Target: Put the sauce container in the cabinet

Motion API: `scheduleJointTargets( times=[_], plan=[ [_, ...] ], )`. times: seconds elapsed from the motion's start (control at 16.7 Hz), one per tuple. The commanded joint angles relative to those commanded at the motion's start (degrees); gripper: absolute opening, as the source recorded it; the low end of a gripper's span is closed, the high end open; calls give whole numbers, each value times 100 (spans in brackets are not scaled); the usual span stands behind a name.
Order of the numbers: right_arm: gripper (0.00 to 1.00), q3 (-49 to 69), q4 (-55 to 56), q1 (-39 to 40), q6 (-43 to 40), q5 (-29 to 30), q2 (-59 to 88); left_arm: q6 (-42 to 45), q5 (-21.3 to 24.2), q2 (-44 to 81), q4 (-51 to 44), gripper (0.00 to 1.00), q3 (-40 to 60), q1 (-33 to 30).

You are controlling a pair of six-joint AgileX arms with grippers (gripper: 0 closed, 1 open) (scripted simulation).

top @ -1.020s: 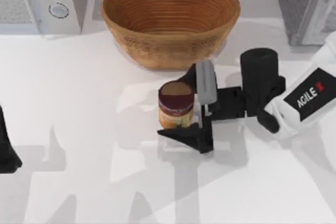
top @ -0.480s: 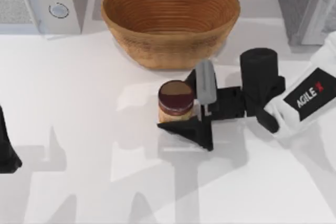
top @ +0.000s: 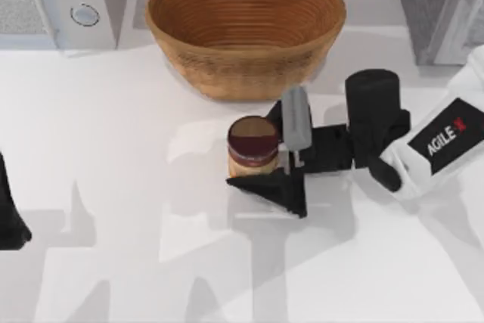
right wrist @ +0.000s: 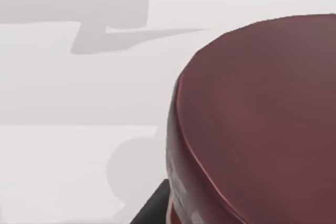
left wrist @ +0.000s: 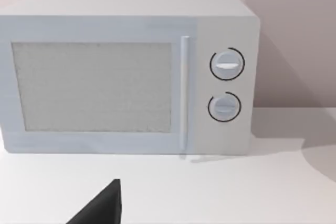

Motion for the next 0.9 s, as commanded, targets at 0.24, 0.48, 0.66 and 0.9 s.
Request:
scheduleJointTargets(
  times=[0.24, 0.48, 0.66, 0.9],
  plan=[
    [0, 0, -1, -18, 6, 0, -6, 0, 0, 0, 0, 100, 0, 0],
    [0, 79, -380, 10, -50, 13, -345, 0, 0, 0, 0, 100, 0, 0],
    [0, 222, -1157, 16, -91, 34, -975, 0, 0, 0, 0, 100, 0, 0],
    [0, 408, -2309, -1, -44, 10, -1882, 0, 0, 0, 0, 100, 0, 0]
  ],
)
